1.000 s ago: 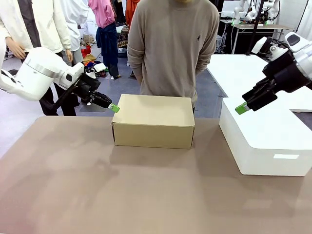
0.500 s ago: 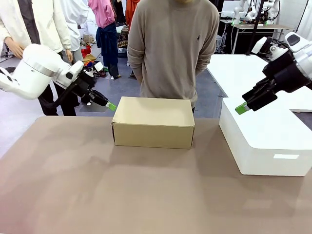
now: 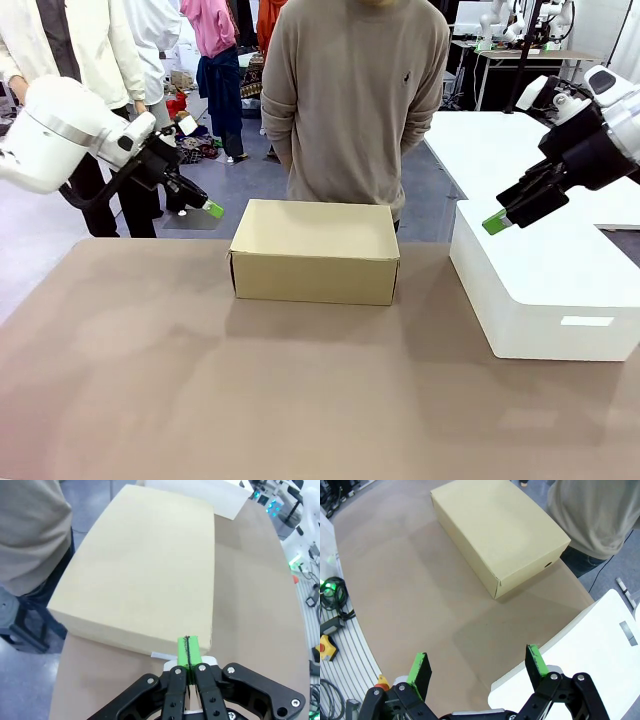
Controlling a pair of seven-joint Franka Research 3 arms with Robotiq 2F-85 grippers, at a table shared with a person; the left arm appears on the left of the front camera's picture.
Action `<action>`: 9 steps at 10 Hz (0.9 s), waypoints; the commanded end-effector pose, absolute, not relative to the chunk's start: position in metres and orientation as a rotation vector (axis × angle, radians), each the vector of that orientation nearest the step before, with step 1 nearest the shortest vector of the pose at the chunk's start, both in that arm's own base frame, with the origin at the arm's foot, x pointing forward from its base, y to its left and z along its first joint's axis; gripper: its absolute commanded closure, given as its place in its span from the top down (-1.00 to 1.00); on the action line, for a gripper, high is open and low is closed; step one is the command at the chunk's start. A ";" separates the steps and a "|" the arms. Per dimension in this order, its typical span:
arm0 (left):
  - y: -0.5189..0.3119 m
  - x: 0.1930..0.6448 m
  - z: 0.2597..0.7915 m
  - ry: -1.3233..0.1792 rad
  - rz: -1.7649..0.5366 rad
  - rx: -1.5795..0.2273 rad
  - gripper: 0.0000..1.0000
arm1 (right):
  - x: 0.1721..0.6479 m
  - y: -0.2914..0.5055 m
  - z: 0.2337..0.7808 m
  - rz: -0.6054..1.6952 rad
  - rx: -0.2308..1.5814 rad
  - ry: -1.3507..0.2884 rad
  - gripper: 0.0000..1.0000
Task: Pack the shoes into the box.
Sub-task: Close the Shoes Box, then press down on the lid of the Shoes Box.
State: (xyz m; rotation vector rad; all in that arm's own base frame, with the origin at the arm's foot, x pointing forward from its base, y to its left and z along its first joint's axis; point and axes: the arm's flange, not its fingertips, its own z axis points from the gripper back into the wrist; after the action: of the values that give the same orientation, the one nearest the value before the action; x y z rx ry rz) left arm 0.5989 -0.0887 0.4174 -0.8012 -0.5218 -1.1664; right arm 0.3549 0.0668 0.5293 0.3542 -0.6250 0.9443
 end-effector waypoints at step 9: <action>-0.094 0.600 0.414 -0.548 -1.169 -0.809 -1.00 | 0.357 0.067 0.529 0.947 0.370 -0.635 1.00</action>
State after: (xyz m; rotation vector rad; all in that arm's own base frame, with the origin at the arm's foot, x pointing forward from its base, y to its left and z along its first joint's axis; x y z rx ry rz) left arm 0.6002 -0.0944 0.4128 -0.8031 -0.5182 -1.1696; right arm 0.3549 0.0669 0.5293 0.3542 -0.6250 0.9444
